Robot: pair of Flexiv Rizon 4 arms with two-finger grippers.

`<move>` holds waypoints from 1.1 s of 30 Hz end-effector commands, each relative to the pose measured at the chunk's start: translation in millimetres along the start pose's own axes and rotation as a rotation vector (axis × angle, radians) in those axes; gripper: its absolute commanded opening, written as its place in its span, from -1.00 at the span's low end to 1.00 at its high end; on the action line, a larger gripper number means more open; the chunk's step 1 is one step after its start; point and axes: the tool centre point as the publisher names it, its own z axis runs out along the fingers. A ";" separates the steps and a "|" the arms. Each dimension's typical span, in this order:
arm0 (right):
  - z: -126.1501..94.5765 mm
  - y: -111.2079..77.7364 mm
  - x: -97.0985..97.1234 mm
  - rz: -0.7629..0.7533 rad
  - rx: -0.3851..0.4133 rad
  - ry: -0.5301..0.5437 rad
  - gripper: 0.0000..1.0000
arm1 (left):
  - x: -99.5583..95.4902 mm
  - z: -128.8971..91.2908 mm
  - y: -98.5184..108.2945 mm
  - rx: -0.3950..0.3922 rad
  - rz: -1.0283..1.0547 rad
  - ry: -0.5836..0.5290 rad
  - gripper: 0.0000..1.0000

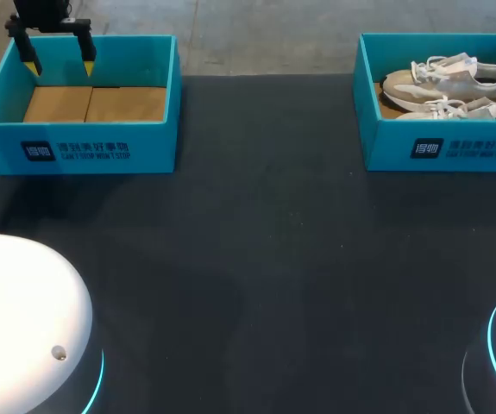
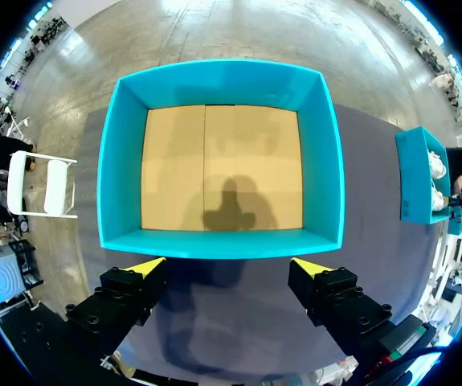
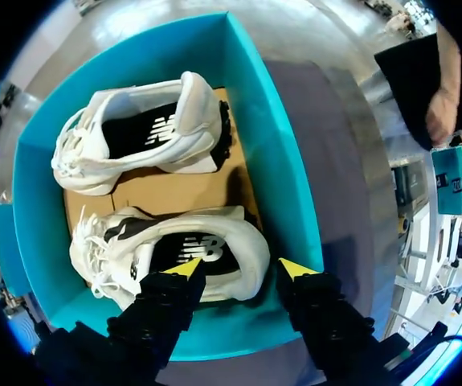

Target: Take the shoe out of the shoebox, open the shoe tongue, remove and reinsert the insole, then place the shoe into the shoebox

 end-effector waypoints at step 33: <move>55.3 -6.7 -7.8 0.038 0.103 -0.006 -0.36 | 0.1 -0.3 0.0 -0.001 -0.001 -0.001 1.00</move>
